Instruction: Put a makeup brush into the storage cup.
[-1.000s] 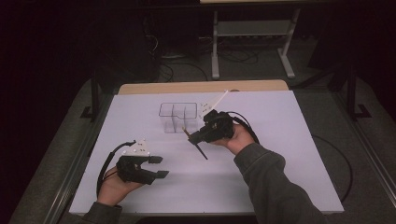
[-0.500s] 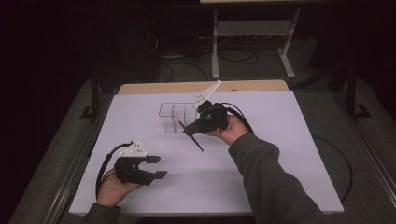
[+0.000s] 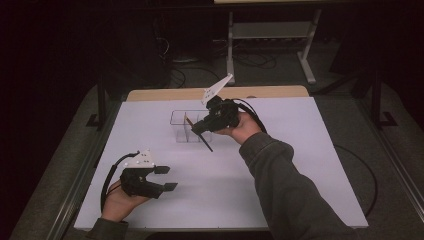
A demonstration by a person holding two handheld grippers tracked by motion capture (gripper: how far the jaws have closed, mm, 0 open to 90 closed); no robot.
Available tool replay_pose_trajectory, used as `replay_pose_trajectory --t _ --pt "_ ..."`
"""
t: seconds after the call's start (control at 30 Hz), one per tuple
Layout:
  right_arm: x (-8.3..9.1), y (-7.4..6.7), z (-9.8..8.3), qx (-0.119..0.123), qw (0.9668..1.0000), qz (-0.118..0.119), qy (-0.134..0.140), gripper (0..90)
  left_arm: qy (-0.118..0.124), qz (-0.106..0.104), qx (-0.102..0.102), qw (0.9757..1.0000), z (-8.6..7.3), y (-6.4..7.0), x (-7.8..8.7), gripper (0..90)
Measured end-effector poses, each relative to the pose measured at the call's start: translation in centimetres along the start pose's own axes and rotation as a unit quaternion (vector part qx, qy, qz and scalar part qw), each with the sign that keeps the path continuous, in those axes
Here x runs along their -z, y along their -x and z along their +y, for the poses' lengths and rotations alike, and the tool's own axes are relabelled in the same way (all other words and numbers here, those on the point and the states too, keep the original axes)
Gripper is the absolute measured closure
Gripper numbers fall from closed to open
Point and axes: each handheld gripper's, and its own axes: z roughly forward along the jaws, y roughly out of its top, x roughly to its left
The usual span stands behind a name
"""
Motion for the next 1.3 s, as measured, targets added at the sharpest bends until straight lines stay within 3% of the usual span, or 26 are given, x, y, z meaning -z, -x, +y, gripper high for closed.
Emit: replay_pose_trajectory --t 0.57,1.3 --pt "-0.3 1.9 3.0 0.011 0.9999 -0.012 0.004 82.2 0.009 0.000 0.004 1.0000 0.0 -0.1 0.5 36.2" --pt "-0.4 4.6 5.9 0.001 0.9990 -0.033 0.029 82.2 0.008 0.000 -0.001 1.0000 -0.2 -0.4 0.7 35.4"
